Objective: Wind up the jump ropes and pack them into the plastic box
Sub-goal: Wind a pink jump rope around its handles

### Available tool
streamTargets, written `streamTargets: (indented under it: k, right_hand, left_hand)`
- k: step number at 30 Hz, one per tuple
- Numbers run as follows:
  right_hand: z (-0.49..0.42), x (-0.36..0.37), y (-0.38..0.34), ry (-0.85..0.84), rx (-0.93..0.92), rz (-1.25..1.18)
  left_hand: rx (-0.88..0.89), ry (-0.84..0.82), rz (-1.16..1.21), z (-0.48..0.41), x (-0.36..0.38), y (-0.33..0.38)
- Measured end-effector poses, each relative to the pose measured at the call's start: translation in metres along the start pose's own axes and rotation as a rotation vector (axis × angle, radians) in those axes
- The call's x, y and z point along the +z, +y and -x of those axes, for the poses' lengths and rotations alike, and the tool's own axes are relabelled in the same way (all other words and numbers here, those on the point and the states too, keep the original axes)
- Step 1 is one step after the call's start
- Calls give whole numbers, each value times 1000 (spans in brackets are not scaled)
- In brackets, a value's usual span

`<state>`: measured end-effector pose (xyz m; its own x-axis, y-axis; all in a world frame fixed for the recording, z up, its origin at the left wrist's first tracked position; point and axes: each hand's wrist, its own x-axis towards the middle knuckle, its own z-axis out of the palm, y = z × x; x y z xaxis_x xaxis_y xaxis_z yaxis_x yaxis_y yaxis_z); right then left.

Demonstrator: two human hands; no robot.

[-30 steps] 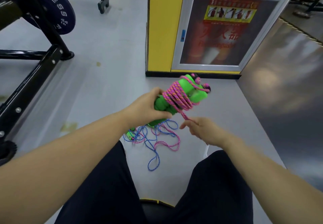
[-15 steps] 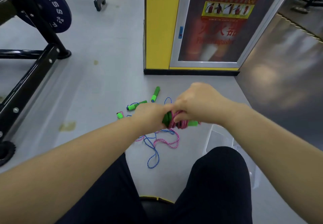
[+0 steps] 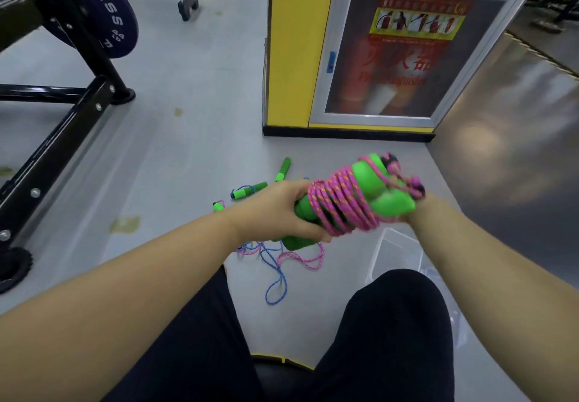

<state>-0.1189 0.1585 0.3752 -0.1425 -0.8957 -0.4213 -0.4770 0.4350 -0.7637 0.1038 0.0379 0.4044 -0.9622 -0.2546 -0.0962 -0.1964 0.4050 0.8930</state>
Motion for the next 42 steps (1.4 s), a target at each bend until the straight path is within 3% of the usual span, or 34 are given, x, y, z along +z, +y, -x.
streamTargets:
  k: [3, 5, 7, 10, 14, 17, 23, 26, 37, 42]
  right_hand:
    - [0, 43, -36, 169, -4, -291]
    - [11, 71, -44, 239, -140, -455]
    - [7, 78, -37, 366, -162, -620]
    - [10, 86, -36, 533, -143, -640]
    - [17, 89, -34, 481, -219, -636]
    - [23, 89, -36, 430, -291, -485]
    - [23, 87, -37, 700, -500, -9]
    - [21, 84, -33, 718, -543, 50]
    - [20, 82, -41, 633, -473, 337]
    - [21, 86, -49, 578, -338, 320]
  left_hand:
    - [-88, 156, 286, -2, -1, -17]
    - [-137, 225, 436, -4, 2, -25]
    - [-161, 268, 533, -6, 5, -31]
    - [-200, 302, 583, -8, 11, -36]
    - [-233, 319, 595, -10, 14, -36]
    - [-280, 283, 645, -8, 15, -34]
    - [-313, 253, 675, -4, 23, -27]
    - [-338, 231, 692, -4, 27, -25]
    - [-325, 329, 245, -2, 34, -22]
    - [-279, 336, 207, 2, 37, -24]
